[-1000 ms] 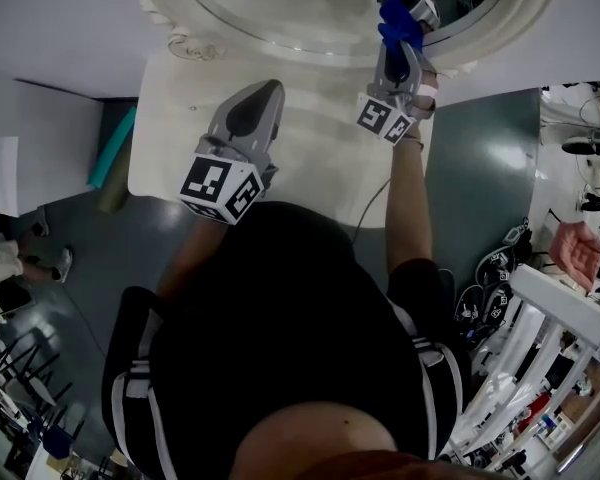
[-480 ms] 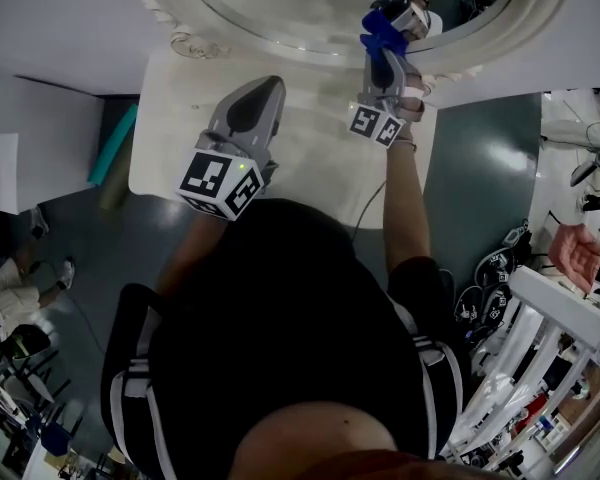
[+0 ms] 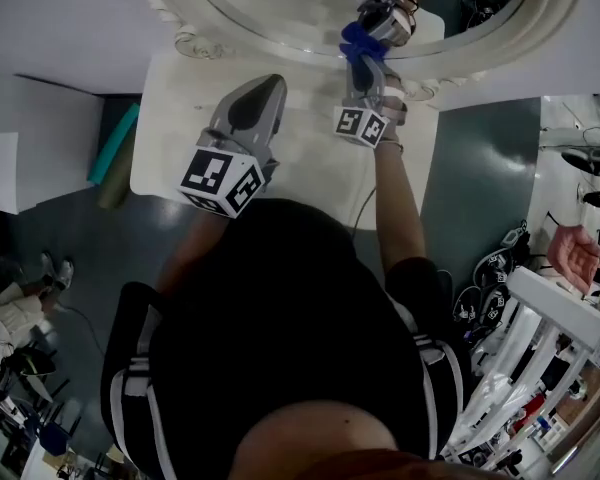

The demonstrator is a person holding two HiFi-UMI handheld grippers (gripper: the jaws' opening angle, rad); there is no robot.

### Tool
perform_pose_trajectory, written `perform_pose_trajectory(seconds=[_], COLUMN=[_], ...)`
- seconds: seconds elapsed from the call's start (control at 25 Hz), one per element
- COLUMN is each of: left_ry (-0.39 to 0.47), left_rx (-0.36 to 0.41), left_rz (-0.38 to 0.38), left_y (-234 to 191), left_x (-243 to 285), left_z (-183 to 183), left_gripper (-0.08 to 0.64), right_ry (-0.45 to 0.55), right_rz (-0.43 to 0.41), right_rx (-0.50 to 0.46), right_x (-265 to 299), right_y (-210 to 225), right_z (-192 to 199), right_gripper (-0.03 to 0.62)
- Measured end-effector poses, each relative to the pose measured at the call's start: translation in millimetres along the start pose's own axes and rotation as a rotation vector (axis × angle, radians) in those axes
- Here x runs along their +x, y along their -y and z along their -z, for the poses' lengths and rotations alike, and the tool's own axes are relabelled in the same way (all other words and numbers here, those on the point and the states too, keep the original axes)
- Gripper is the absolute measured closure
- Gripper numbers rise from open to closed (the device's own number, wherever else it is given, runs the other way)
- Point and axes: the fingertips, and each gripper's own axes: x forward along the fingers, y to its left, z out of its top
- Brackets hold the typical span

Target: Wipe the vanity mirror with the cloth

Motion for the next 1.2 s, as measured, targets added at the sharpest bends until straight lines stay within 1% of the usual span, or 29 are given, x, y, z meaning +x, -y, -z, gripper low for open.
perform_pose_trajectory(seconds=[0.12,0.24,0.36,0.52,0.72,1.0,1.08,1.2], left_ry=[0.001,0.006,0.009,0.008,0.01,0.015,0.014,0.013], left_rx=[-0.005,-0.012,-0.019,-0.03,-0.037,-0.046,-0.051,-0.052], left_rz=[-0.009,-0.024,-0.044,-0.064,-0.084,-0.114,-0.119,-0.118], left_y=[-1,-19,-33,-43,-56,-75,-79,-81], left_x=[2,-4,-12,-19,-27,-38,-39,-38], left_z=[1,6,5,3,0,-2,-2,-2], left_gripper=[0.549,0.549,0.549,0.549,0.549,0.549,0.549,0.549], right_ry=[-0.027,-0.044,-0.059,-0.07,-0.081,-0.089,-0.094,-0.095], right_rz=[-0.062,-0.108,-0.15,-0.197,-0.277,-0.315,-0.334,-0.387], right_rx=[0.004,0.026,0.052,0.114,0.166,0.233,0.265,0.335], right_x=[8,19,25,30,42,52,54,59], right_y=[-19,-44,-60,-71,-92,-107,-109,-113], right_z=[2,-4,-13,-22,-39,-55,-59,-69], right_gripper=[0.529,0.529,0.529,0.529,0.528,0.529,0.529,0.529])
